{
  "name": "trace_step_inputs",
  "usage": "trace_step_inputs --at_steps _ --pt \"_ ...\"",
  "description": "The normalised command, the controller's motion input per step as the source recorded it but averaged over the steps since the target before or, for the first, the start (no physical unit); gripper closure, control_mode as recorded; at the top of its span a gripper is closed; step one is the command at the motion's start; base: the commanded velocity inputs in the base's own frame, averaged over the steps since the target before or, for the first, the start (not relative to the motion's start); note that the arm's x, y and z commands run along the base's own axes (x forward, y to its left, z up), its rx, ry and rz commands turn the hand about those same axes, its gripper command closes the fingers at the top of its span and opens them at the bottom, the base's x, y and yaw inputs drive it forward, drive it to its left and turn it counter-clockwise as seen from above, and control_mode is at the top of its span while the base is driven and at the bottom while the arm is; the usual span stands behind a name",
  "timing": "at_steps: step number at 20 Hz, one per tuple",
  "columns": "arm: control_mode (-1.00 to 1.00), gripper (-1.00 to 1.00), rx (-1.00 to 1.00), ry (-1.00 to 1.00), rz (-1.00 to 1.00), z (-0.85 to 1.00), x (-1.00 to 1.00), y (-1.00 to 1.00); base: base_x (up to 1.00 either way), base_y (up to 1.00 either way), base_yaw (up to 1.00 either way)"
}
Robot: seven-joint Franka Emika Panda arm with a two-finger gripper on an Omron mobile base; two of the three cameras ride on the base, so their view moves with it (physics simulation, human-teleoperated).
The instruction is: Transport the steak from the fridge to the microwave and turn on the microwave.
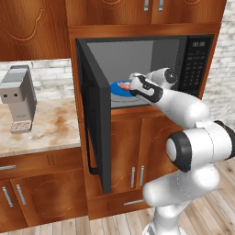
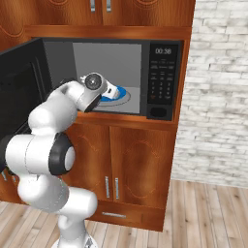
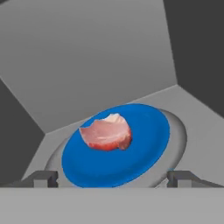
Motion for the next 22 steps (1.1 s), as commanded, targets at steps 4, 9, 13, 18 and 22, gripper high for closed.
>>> trace_step_inputs --at_steps 4,9,13,18,22 --pt "-1.00 -1.00 0.00 0.01 0.00 0.33 -0.68 -0.01 0.00 0.00 0.00" --pt "-1.00 -1.00 0.00 0.13 0.00 0.31 -0.73 -0.08 0.00 0.00 0.00" --pt "-1.00 -1.00 0.01 0.12 0.00 0.39 -0.73 -0.04 0.00 0.00 0.00" --pt "-1.00 -1.00 0.14 0.14 0.00 0.40 -0.74 -0.01 0.00 0.00 0.00" --pt "-1.00 -1.00 0.10 0.13 0.06 0.31 -0.75 -0.01 0.00 0.00 0.00"
